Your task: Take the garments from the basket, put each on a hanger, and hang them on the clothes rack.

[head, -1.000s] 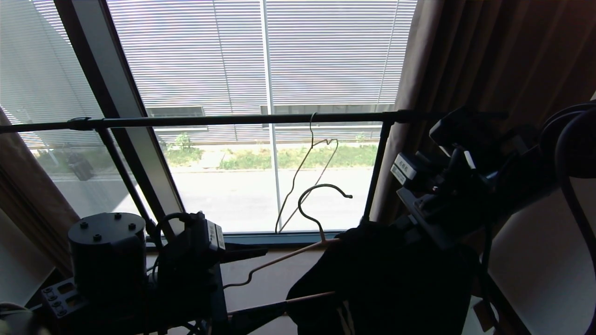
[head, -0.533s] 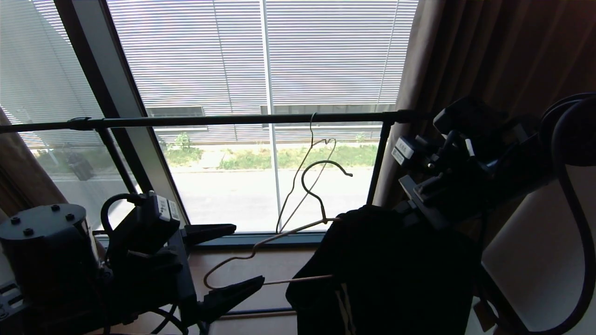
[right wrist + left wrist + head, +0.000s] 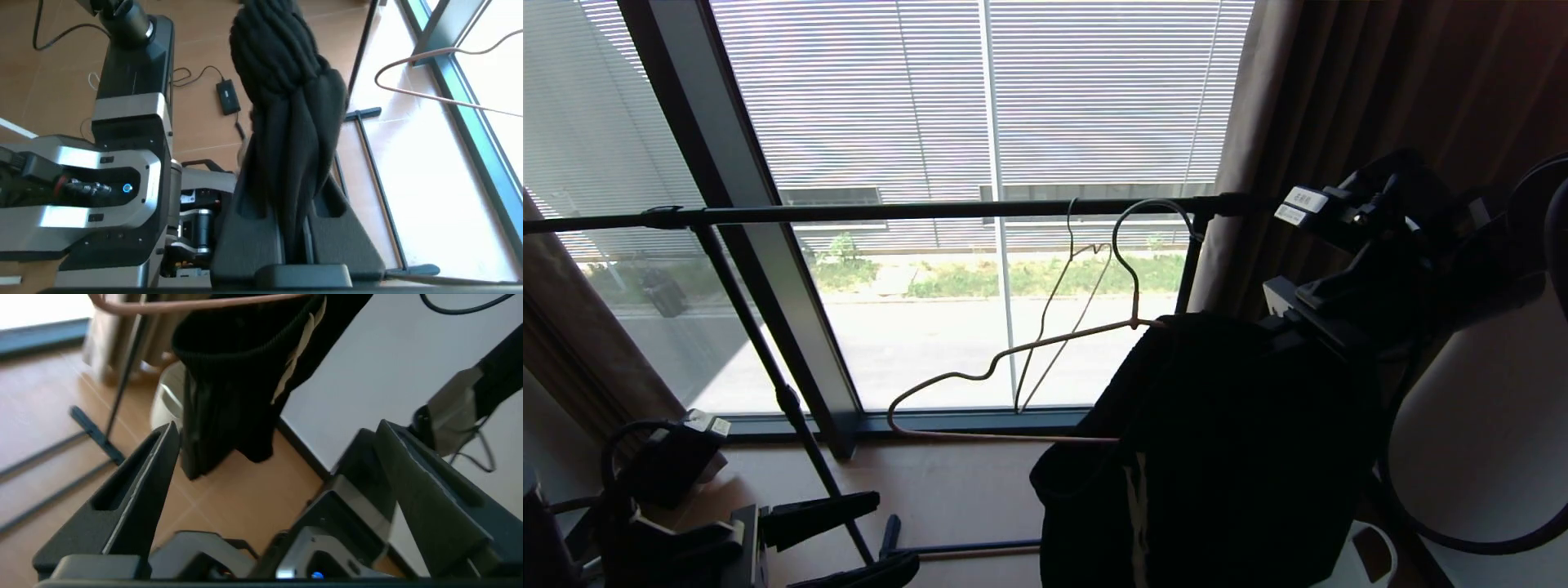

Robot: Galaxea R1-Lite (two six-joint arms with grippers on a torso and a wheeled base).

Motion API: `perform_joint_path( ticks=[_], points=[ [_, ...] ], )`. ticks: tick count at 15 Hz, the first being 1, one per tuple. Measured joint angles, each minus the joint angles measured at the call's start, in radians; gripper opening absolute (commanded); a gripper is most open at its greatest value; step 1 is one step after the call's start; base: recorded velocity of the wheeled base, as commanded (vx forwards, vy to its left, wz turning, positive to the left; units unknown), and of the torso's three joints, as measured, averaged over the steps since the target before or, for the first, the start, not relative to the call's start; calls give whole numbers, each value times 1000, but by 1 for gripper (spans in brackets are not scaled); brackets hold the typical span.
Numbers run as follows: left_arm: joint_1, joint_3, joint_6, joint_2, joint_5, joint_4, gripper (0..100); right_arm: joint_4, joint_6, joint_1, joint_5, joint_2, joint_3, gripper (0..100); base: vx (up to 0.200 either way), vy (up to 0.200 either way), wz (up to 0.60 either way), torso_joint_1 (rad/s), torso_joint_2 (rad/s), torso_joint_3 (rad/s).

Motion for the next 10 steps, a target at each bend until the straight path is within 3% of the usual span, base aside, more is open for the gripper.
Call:
perform_joint_path(
  ticks=[3,6,8,10],
  points=[
    [-4,-21,-126,53,-59,-3,100,-30,1,-20,113,-6,1,0,0,0,0,0,0,0],
    [-9,-59,-171,158,-68,-20,100,-51,1,-42,161,-12,7,0,0,0,0,0,0,0],
    [-10,-81,-201,234,-81,-73,100,-55,0,-45,206,-12,8,0,0,0,0,0,0,0],
    [-10,-90,-246,323,-107,-189,100,-88,0,-47,221,-13,15,0,0,0,0,0,0,0]
  ],
)
